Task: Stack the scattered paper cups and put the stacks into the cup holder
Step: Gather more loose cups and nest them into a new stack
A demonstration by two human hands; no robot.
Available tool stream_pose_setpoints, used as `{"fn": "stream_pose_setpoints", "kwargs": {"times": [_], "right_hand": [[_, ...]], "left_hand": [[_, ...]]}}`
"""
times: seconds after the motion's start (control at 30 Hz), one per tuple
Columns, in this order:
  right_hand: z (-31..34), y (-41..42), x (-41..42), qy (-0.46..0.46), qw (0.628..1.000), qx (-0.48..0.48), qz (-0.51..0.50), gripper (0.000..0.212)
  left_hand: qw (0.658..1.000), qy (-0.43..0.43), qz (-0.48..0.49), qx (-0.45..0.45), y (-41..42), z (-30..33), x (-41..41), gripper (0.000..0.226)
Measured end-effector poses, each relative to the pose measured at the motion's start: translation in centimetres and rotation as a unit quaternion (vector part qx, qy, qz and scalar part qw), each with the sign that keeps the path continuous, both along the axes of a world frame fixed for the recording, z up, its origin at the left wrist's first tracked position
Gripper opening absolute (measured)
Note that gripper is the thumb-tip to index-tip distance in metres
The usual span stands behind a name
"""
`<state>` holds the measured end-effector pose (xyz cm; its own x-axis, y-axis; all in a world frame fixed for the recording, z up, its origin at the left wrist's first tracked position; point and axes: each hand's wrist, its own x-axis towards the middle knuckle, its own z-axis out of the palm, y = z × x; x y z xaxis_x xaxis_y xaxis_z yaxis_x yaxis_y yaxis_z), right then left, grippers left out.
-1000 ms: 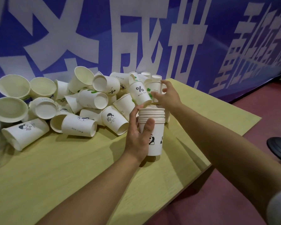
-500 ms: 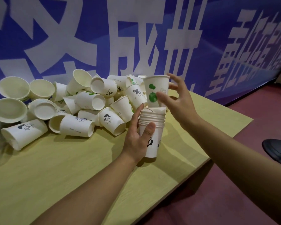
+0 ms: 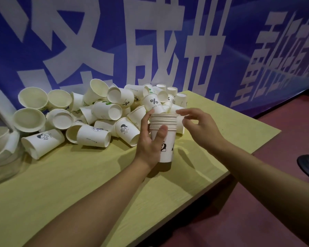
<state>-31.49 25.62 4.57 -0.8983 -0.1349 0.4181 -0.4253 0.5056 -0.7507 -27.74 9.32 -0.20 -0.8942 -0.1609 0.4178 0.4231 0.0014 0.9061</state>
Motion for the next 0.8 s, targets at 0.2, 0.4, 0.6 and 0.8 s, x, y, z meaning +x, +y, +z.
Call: {"fn": "stream_pose_setpoints", "kwargs": {"times": [0.2, 0.4, 0.6, 0.8], "right_hand": [[0.9, -0.8, -5.0, -0.004, 0.967, 0.255, -0.029, 0.033], [0.8, -1.5, -8.1, -0.078, 0.934, 0.349, -0.008, 0.043], [0.5, 0.3, -8.5, -0.187, 0.897, 0.399, 0.003, 0.082], [0.8, 2.5, -7.2, -0.231, 0.882, 0.41, 0.028, 0.076]], "left_hand": [[1.0, 0.008, 0.022, 0.016, -2.4, -0.7, 2.1, 0.072], [0.998, -0.006, 0.057, 0.017, -3.3, -2.0, 3.4, 0.065], [1.0, -0.016, 0.0, -0.02, -3.5, -1.9, 4.4, 0.066], [0.998, -0.032, -0.037, -0.034, -3.7, -1.6, 4.7, 0.062]]}}
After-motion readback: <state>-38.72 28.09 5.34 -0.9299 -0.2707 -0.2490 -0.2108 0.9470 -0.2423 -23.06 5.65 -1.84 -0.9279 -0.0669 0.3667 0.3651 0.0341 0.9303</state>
